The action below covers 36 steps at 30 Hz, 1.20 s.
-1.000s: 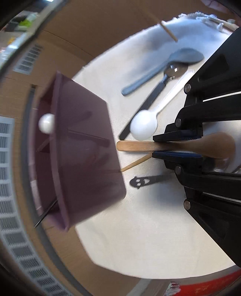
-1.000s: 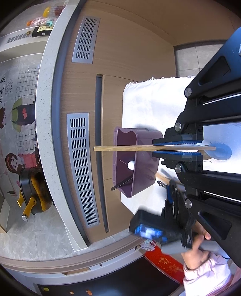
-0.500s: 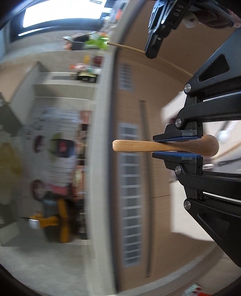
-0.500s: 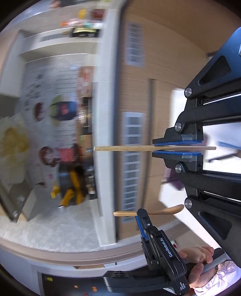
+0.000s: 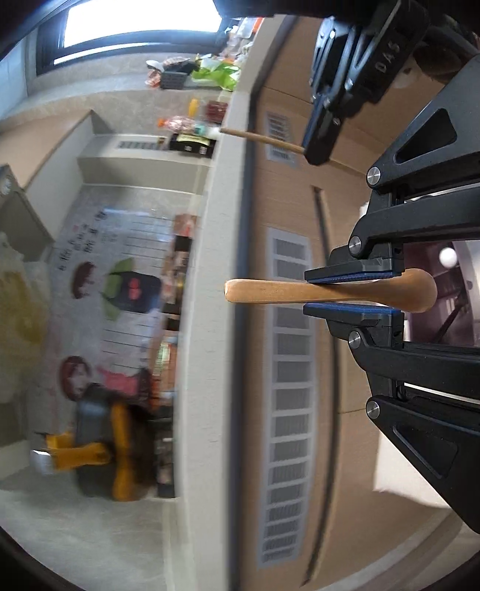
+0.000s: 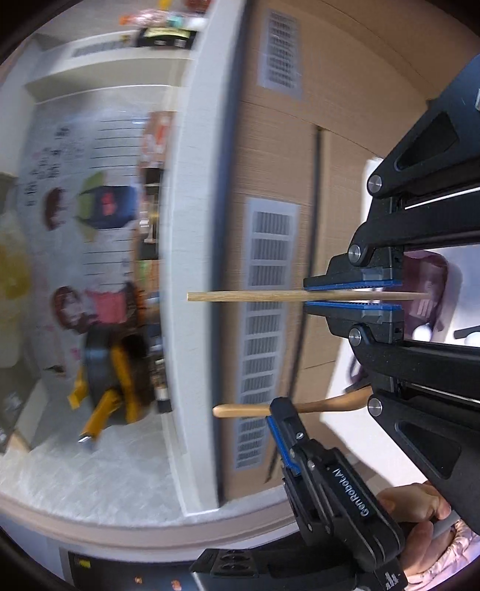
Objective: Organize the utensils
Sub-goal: 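Lower both held utensils into the caddy and open both grippers, then grasp the white plastic spoon with the right gripper while the left moves to a chopstick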
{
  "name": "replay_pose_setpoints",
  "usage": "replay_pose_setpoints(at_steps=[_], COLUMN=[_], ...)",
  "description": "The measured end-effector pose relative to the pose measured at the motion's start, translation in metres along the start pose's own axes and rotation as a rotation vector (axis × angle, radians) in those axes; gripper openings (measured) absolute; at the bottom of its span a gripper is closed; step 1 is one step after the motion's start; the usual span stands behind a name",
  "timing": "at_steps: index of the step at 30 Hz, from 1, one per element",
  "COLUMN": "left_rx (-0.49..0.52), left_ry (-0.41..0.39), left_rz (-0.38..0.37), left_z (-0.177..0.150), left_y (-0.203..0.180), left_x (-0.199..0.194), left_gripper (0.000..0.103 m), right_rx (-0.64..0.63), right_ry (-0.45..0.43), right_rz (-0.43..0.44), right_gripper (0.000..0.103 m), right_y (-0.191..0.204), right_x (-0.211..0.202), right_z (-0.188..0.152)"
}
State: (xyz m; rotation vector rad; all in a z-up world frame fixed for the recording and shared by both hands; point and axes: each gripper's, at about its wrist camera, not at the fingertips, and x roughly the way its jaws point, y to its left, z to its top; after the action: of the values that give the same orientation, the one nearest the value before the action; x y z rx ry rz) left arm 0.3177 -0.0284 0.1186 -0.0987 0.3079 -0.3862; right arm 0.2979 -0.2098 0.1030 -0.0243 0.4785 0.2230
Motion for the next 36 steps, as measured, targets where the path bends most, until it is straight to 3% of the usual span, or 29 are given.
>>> replay_pose_setpoints(at_steps=[7,13,16,19,20,21,26,32,36], left_rx=[-0.008,-0.108,-0.129,-0.137,-0.139,-0.143,-0.114,-0.013,-0.028], left_ry=[0.132,0.252,0.25,0.239,0.236,0.235,0.255,0.325,0.411], left_rz=[0.023,-0.018,-0.016,0.005,0.012,0.018,0.102,0.165,0.184], left_z=[-0.052,-0.085,-0.085,-0.081,-0.08,-0.079,-0.09,-0.125,-0.157], left_y=[0.011,0.028,0.03,0.032,0.033,0.034,0.032,0.02,0.023], left_x=[0.043,0.061,0.049,0.029,0.02,0.014,-0.026,-0.064,-0.08], left_gripper=[0.011,0.012,0.015,0.023,0.025,0.026,0.053,0.064,0.064], right_rx=[0.054,0.062,0.056,0.033,0.029,0.026,-0.002,-0.088,-0.189], right_ry=[0.145,0.216,0.215,0.171,0.152,0.139,0.17,0.232,0.262], right_rz=[0.021,0.011,0.005,-0.037,-0.05,-0.062,-0.088,-0.161,-0.208], right_gripper=[0.006,0.007,0.02,0.054,0.07,0.078,0.091,0.097,0.099], right_y=[-0.011,-0.014,-0.013,-0.009,-0.008,-0.007,-0.003,0.009,0.025], right_x=[0.045,0.06,0.05,0.027,0.019,0.012,-0.012,-0.024,-0.023], right_z=[-0.041,-0.064,-0.066,-0.066,-0.067,-0.068,-0.085,-0.124,-0.149])
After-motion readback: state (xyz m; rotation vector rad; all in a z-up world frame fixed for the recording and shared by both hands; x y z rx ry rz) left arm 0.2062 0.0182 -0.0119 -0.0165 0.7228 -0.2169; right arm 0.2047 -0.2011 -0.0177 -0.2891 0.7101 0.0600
